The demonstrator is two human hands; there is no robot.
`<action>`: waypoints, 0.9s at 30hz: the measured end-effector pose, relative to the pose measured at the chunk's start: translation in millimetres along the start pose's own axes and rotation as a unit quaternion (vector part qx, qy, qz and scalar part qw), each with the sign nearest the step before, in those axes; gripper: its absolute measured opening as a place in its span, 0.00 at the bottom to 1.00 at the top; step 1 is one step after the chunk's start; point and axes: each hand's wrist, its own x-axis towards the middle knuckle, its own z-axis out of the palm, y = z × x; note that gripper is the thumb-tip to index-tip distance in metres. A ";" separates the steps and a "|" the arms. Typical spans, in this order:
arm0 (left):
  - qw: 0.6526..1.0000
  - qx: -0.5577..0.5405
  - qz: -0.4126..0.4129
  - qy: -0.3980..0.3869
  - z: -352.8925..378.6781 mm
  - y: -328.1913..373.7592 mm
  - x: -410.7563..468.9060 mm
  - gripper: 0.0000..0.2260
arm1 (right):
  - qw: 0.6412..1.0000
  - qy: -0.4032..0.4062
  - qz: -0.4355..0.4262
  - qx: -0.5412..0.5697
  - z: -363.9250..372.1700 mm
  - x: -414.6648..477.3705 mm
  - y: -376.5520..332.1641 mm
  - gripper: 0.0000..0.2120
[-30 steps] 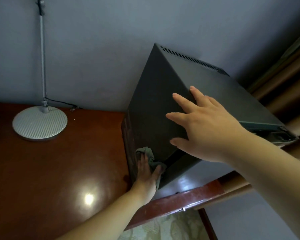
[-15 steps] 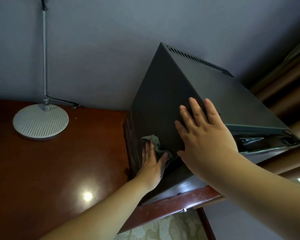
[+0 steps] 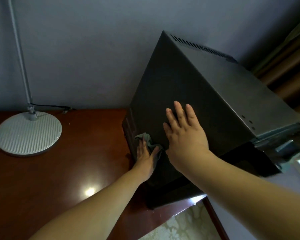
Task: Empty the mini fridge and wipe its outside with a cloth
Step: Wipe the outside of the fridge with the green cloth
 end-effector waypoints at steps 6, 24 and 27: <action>0.996 -0.089 -0.015 0.014 -34.4 19.8 63.1 0.36 | 1.000 -0.019 -0.013 0.006 -9.6 30.6 -6.8 0.36; 0.996 -0.070 0.017 0.046 -87.9 12.0 149.7 0.34 | 0.999 -0.023 -0.021 0.039 -8.1 47.5 -18.8 0.35; 0.997 -0.072 -0.006 0.033 -75.1 -4.9 137.9 0.35 | 0.999 -0.019 -0.019 0.039 -8.1 47.8 -18.7 0.35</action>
